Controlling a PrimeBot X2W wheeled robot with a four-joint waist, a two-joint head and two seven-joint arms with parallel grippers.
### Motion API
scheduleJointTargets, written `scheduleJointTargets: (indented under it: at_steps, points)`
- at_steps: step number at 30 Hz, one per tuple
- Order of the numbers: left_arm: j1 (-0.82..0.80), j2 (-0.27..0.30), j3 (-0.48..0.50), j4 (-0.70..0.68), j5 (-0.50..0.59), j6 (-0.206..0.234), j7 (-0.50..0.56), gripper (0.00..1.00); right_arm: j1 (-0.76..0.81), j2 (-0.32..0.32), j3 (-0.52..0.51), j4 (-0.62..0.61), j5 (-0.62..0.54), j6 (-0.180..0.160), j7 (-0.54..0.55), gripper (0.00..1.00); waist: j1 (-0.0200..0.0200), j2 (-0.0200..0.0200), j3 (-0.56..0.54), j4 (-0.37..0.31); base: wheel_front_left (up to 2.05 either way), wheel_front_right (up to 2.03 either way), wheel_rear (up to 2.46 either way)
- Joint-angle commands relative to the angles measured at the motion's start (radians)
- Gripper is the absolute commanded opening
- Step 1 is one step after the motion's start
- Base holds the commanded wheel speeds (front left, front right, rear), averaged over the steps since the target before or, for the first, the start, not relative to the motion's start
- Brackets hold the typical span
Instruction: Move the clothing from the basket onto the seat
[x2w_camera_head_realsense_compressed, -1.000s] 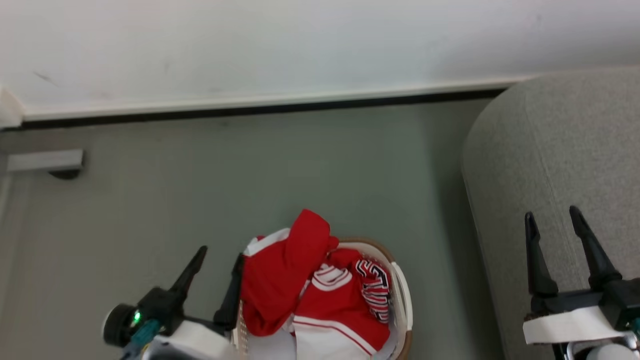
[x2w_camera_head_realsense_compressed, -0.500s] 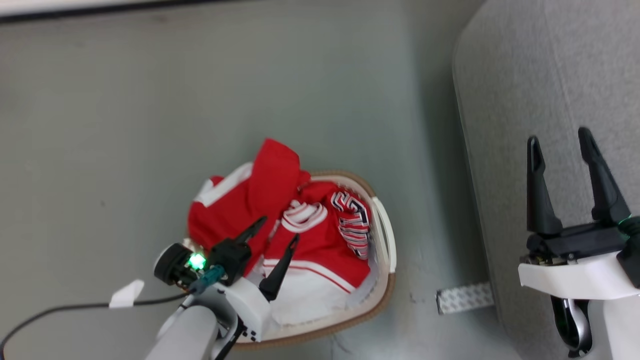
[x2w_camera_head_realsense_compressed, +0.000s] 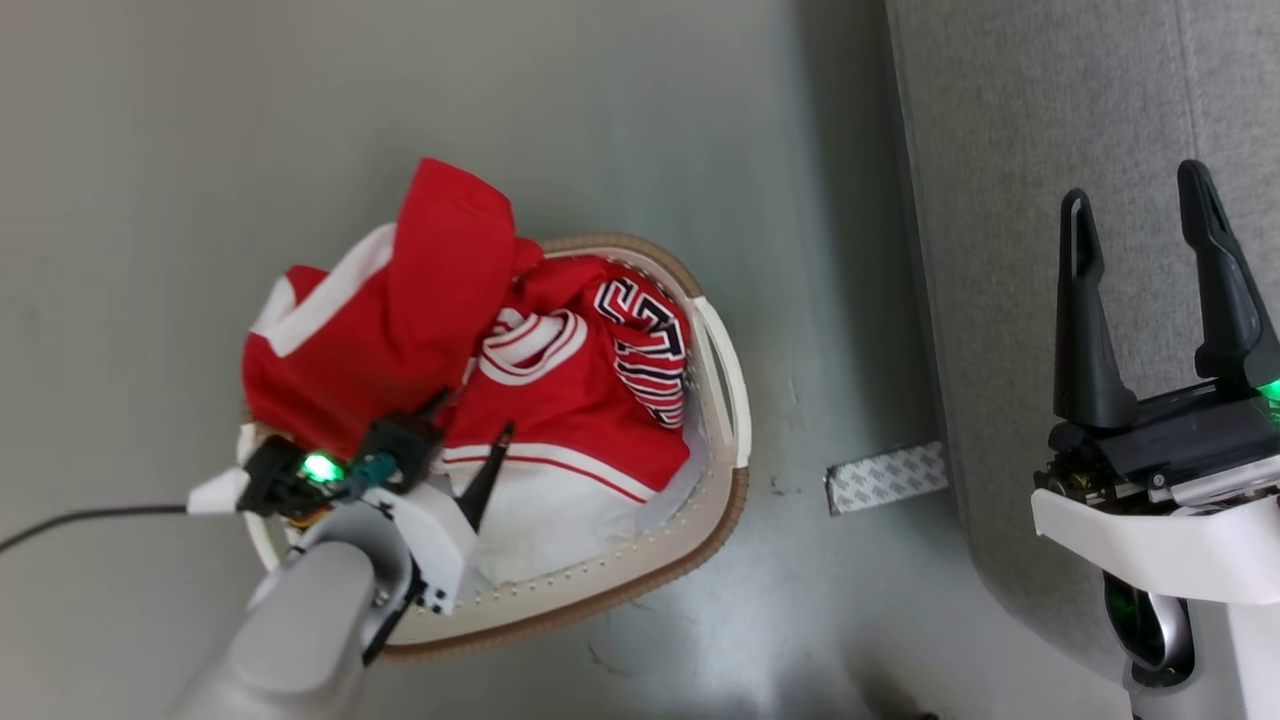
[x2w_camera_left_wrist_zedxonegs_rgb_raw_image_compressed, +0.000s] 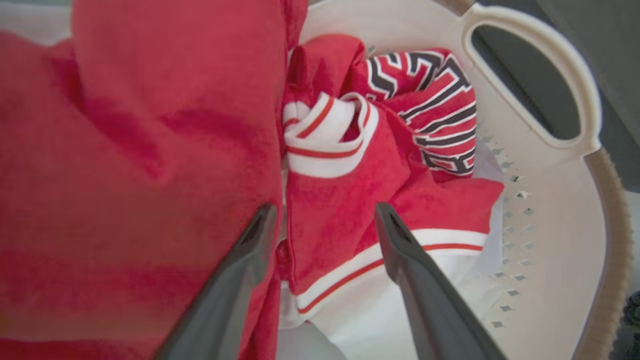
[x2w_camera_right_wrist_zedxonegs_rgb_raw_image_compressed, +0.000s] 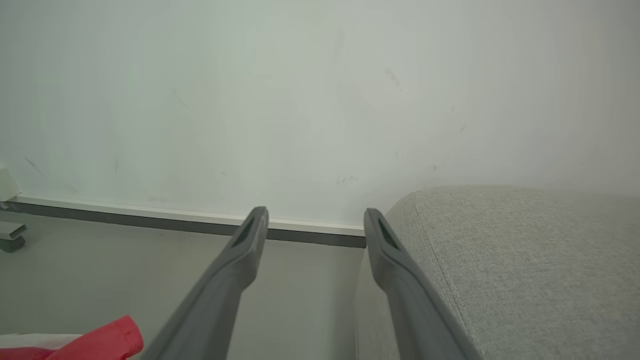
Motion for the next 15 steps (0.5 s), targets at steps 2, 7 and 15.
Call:
scheduleJointTargets:
  at_steps: [2,7,15]
  points:
    - [-0.039,0.016,0.007,0.042,0.004,0.013,0.000,1.00,-0.009,0.000,0.005,-0.019,0.011,-0.002,-0.002,1.00,-0.0002,0.0000,0.043,-0.023,0.00,0.00,0.00]
    - [-0.094,0.028,0.010,0.103,0.008,0.024,0.000,1.00,-0.013,0.000,0.007,-0.034,0.030,-0.002,-0.002,1.00,-0.0002,0.0000,0.082,-0.036,0.00,0.00,0.00]
    - [-0.148,0.034,-0.007,0.149,0.017,0.017,0.000,1.00,-0.003,0.000,0.009,-0.035,0.056,-0.002,-0.002,1.00,-0.0002,0.0000,0.116,-0.053,0.00,0.00,0.00]
